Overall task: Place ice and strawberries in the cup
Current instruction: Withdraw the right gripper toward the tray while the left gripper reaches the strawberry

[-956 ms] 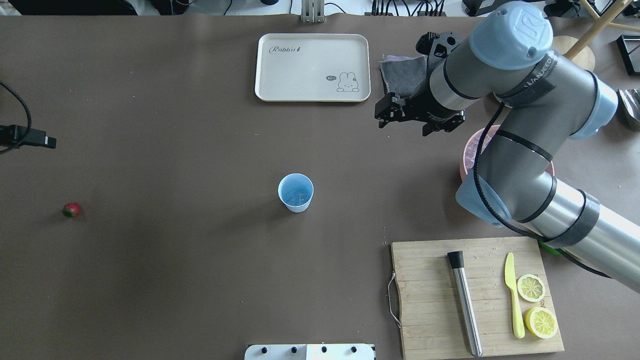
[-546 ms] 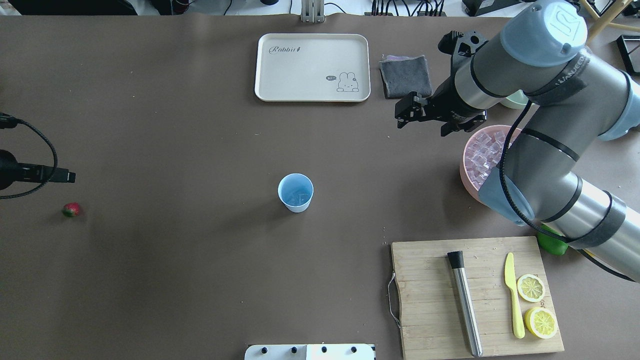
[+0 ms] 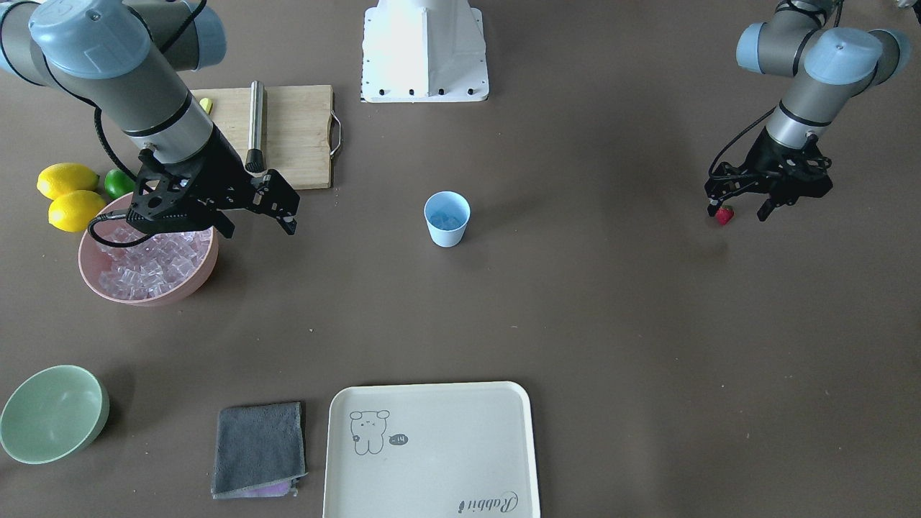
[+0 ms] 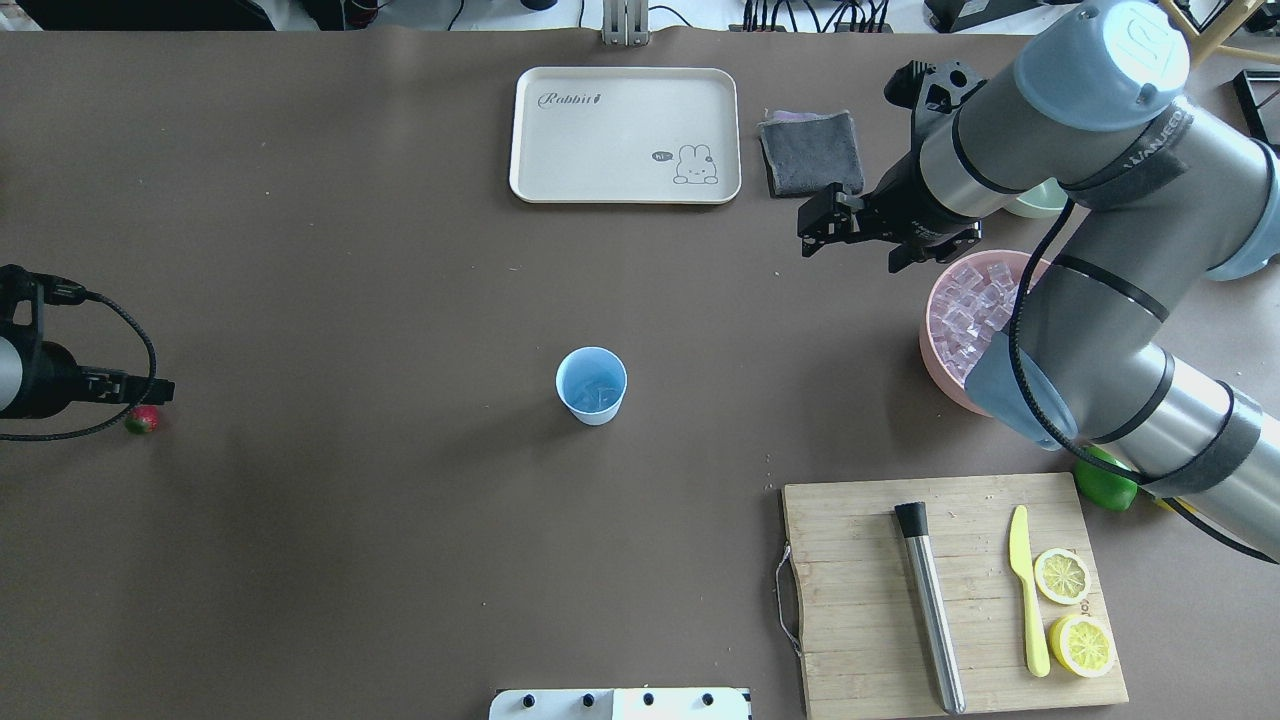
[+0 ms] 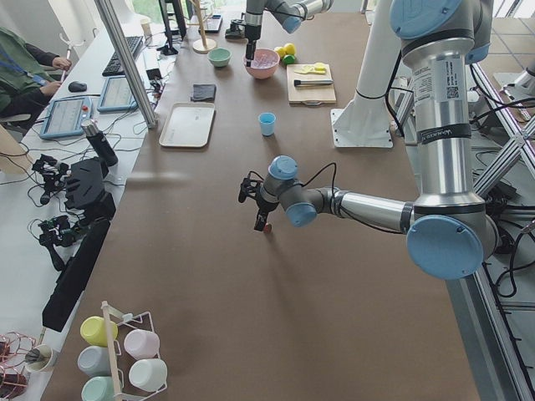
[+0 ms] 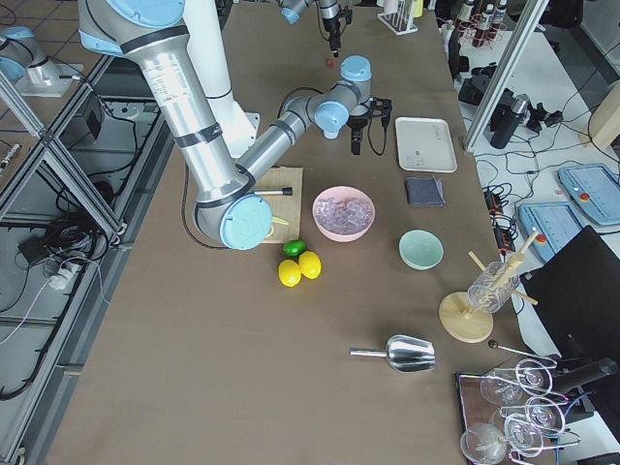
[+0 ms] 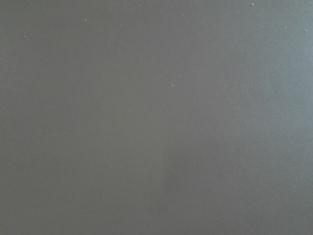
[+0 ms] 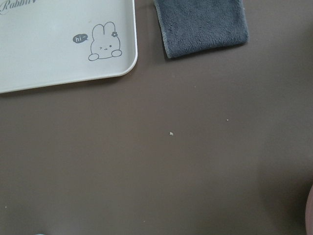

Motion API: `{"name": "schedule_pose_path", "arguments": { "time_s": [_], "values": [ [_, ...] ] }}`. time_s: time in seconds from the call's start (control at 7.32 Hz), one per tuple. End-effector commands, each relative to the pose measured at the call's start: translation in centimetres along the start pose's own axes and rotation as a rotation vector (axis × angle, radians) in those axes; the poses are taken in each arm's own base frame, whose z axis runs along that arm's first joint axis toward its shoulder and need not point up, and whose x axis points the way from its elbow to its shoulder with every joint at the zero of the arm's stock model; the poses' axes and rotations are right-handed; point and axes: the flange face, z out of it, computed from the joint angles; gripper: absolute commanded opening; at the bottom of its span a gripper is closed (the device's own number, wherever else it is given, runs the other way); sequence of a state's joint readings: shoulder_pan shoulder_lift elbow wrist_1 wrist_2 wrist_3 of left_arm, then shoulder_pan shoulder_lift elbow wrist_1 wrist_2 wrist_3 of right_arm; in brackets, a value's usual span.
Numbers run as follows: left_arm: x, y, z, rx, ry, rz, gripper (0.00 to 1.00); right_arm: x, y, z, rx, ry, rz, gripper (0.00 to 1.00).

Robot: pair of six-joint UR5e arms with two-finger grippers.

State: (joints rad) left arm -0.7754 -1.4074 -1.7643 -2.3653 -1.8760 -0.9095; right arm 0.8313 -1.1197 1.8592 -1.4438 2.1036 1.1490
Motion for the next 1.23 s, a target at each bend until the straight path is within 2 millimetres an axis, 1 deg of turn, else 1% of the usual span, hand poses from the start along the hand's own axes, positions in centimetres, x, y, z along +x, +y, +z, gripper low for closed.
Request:
{"name": "schedule_pose_path", "arguments": {
  "time_s": [0.0,0.14,0.27,0.41,0.55,0.68,0.82,1.09],
  "values": [
    [-0.04,1.08,1.03,-0.022,-0.009,0.015,0.94,0.18,-0.01,0.08,0.002,0.004,0.001,1.0],
    [-0.23,1.19,1.14,-0.025,-0.012,0.016,0.85,0.06,0.01,-0.03,0.002,0.001,0.0,1.0],
    [-0.39,1.27,1.3,-0.029,-0.015,0.015,0.81,0.06,0.04,0.09,0.002,0.002,0.0,1.0],
    [-0.46,1.31,1.29,-0.028,-0.016,0.015,0.8,0.06,-0.05,0.18,0.004,0.005,0.001,1.0],
    [-0.47,1.33,1.3,-0.03,-0.016,0.013,0.65,0.17,-0.14,0.37,0.004,0.009,0.003,1.0],
    [-0.41,1.37,1.32,-0.03,-0.014,0.013,0.46,0.0,-0.15,0.29,0.003,0.006,0.001,1.0],
    [-0.21,1.3,1.35,-0.029,-0.012,0.015,0.4,-0.04,-0.08,0.34,0.002,0.006,0.0,1.0],
    [0.04,1.46,1.42,-0.033,-0.009,0.018,0.0,-0.12,-0.09,0.3,0.003,0.005,0.0,1.0]
  ]
}}
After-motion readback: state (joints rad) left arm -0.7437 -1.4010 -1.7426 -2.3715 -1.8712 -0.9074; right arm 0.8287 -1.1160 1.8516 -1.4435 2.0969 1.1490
